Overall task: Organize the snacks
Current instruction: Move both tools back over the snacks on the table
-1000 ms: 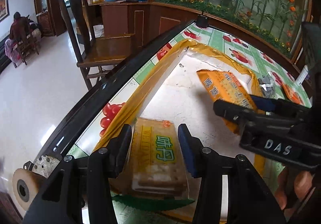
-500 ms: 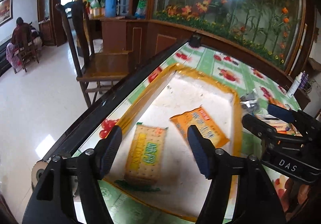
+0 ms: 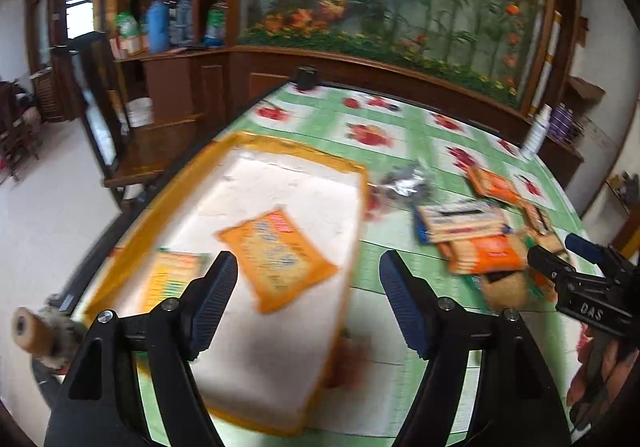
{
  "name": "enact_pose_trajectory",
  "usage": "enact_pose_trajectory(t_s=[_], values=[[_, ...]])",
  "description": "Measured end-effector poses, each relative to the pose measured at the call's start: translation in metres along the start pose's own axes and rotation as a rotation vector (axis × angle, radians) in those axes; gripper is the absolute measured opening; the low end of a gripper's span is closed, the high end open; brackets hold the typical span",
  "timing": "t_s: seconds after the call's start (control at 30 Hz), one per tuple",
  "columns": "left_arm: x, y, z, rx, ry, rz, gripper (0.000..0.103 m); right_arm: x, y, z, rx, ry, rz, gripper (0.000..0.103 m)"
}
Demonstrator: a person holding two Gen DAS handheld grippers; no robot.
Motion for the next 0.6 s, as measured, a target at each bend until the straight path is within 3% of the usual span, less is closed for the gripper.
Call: enact_pose_trajectory(t_s=[0.17,0.3,0.43,0.5,0.6], values=[[0.003,0.02,-0.048,-0.082,0.06,0.056,0.073,-0.028,0.011,-0.096,-0.041,0.195,0.062,0.099],[0.01,0.037,-0.09,-0.118,0.164,0.088,0.073,-0.048,0.014,-0.145,0.026,0.349,0.083,0.099],[0.006,0.058,-0.128,-0.139,0.332,0.178,0.073,-0.057,0.019,-0.157,0.083,0.378,0.112,0.099],[-0.003,0.066,-0.143,-0.137,0.41,0.205,0.073,-0.061,0.021,-0.158,0.063,0.364,0.118,0.099],[-0.011,0.074,-0.152,-0.119,0.448,0.22,0.073,-0.067,0.027,-0.157,0.06,0.332,0.132,0.099]])
Point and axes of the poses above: each gripper's, at about its wrist camera, not at the fingertips, and y roughly the way its jaws point, z to its left, x to its top, the point moved 10 cm from there along y, roughly the way its jaws point, and after that the axes turned 14 degrees about z, right-handed, at the moved point
